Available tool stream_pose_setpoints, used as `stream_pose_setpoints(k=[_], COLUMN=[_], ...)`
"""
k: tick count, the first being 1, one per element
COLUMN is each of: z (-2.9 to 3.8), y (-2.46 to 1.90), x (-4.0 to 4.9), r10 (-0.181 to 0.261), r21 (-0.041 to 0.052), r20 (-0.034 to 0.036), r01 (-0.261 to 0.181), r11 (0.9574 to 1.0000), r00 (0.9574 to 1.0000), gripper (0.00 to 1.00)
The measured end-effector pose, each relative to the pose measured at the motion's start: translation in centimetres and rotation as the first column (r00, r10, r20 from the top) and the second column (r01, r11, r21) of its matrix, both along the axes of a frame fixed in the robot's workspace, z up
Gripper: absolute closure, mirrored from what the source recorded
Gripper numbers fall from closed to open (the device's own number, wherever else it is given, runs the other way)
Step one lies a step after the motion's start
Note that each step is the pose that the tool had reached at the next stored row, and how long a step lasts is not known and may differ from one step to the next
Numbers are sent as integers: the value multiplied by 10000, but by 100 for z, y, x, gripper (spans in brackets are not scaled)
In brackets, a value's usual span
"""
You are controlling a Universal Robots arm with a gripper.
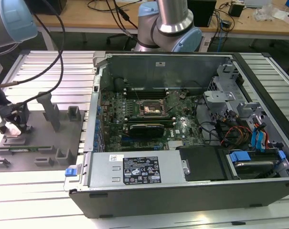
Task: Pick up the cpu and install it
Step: 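Pick up the cpu and move it towards the insertion slot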
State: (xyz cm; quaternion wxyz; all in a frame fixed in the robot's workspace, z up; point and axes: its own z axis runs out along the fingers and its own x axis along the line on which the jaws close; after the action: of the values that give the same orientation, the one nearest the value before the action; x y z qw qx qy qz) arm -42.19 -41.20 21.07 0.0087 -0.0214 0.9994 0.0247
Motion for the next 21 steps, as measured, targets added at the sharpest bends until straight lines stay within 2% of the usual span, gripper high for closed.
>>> stream_pose_setpoints(k=[4, 6, 9, 21], z=[14, 45, 140, 371], y=[0, 0, 0, 3], x=[0, 0, 1, 0], r10=[1, 1, 1, 7], r21=[0, -1, -1, 0], r20=[0, -1, 0, 0], r01=[-1, -1, -1, -7], r11=[10000, 10000, 10000, 10000], r00=[10000, 10000, 10000, 10000], gripper=[45, 45, 45, 45])
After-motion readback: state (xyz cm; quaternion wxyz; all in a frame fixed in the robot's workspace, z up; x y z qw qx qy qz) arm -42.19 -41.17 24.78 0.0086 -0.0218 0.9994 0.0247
